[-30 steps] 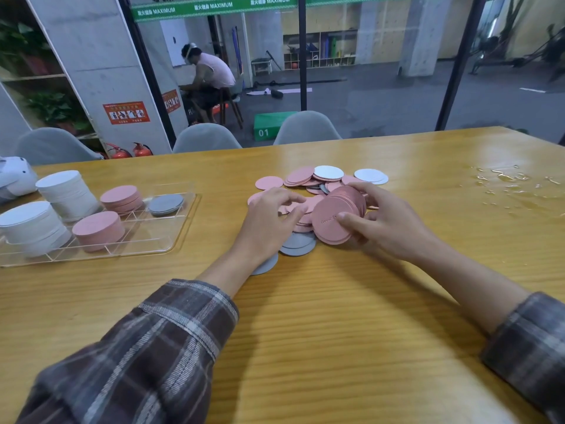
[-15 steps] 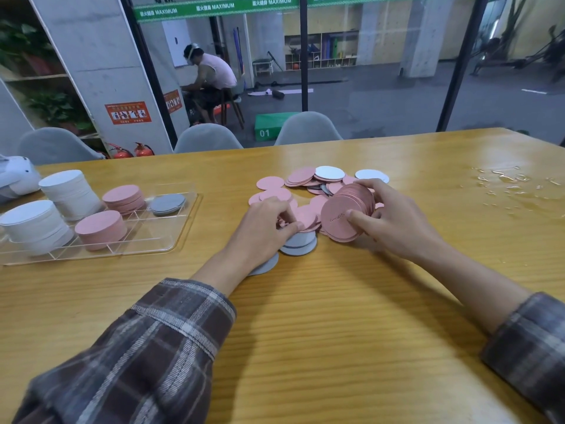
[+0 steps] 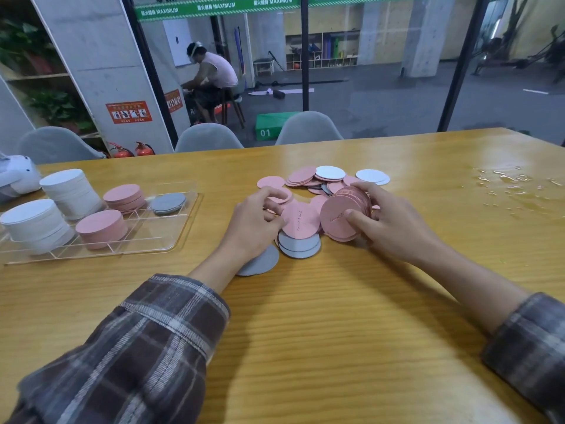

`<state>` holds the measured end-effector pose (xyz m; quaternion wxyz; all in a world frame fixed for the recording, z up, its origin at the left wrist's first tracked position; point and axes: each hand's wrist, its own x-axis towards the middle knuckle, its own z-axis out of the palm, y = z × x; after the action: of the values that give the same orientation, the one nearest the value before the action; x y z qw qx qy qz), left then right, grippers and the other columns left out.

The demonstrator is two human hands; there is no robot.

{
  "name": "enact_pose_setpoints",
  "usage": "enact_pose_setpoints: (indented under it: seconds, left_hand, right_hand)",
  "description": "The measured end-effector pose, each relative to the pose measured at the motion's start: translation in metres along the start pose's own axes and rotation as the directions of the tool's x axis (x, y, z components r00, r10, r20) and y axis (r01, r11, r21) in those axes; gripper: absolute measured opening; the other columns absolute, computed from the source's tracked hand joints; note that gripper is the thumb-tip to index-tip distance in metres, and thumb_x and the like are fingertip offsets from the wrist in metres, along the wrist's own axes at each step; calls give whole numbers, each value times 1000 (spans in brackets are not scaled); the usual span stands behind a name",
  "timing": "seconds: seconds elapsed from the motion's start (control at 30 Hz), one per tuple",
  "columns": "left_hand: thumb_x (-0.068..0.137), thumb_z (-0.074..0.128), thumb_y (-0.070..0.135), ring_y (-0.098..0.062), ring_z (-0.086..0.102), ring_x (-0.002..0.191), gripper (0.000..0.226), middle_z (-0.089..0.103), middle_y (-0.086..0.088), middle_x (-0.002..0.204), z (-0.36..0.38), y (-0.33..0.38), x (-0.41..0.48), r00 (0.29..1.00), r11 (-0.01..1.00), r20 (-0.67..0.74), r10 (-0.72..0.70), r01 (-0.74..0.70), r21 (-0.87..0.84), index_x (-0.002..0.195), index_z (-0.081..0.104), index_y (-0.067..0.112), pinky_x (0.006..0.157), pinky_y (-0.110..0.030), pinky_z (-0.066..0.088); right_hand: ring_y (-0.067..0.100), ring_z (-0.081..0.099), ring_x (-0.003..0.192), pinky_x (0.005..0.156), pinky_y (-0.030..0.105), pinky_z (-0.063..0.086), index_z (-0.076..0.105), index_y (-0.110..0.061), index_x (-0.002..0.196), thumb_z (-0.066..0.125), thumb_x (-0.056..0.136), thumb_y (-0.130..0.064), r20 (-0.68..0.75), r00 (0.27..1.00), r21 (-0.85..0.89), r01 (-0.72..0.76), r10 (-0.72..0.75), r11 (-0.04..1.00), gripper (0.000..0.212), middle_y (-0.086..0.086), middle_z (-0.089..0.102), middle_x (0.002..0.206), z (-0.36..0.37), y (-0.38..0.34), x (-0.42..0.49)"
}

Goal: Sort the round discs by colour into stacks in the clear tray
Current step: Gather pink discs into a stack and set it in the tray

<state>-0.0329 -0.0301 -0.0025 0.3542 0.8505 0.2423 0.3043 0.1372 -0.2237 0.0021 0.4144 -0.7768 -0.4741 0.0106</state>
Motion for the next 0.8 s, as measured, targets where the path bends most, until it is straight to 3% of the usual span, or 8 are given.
enact_pose_setpoints:
  seconds: [0.07,0.13,0.23,0.33,0.4,0.53,0.8]
  left_hand:
    - [89,75,6,-13,72,75,27,74,1,94,-3,-2,2,1000,998,-19,-20,19,-58,110,74,25,75,-30,62]
    - [89,76,8,-14,72,81,22,75,6,93,-4,-3,3,1000,994,-18,-19,17,-106,104,78,24,81,-39,63]
    - [93,71,5,-12,69,84,23,77,3,96,-5,4,1,999,982,23,22,-17,-190,104,81,22,80,-32,59]
    - [95,69,3,-17,69,88,27,76,-2,97,-3,11,-4,988,965,74,139,-118,-234,107,81,23,82,-27,56]
    - [93,74,6,-21,70,89,25,75,0,93,1,14,-7,980,958,74,185,-163,-236,109,81,25,84,-31,57]
    - [84,84,9,-14,71,83,25,75,6,88,10,22,-13,971,960,-4,237,-235,-154,106,81,20,77,-30,60]
    - [78,89,11,-13,70,80,23,74,1,87,21,24,-14,919,927,-160,359,-371,-52,98,78,11,70,-28,61]
  right_hand:
    - [18,67,89,81,32,50,48,-27,144,64,96,-33,-13,999,16,-31,31,999,51,-3,69,110,-1,0,1]
    - [15,69,73,67,22,49,49,-30,142,64,96,-29,-19,998,51,-60,61,997,48,-3,72,97,-1,0,1]
    - [19,68,58,53,14,46,50,-30,140,64,97,-22,-11,997,110,-76,78,991,46,7,74,86,-1,-3,-1]
    - [26,71,68,52,12,48,50,-26,141,65,98,-21,4,997,152,-74,74,986,46,8,70,101,-1,-8,-1]
    - [31,71,70,56,20,55,51,-25,141,66,98,-24,43,997,205,-73,66,976,46,6,67,107,3,-10,-2]
    - [33,72,65,64,41,61,46,-29,147,67,97,-36,151,987,247,-95,59,964,54,-3,66,104,7,-7,-3]
    - [37,73,74,73,50,63,45,-40,140,77,82,-39,217,976,310,-95,27,946,66,4,66,114,4,-12,-7]
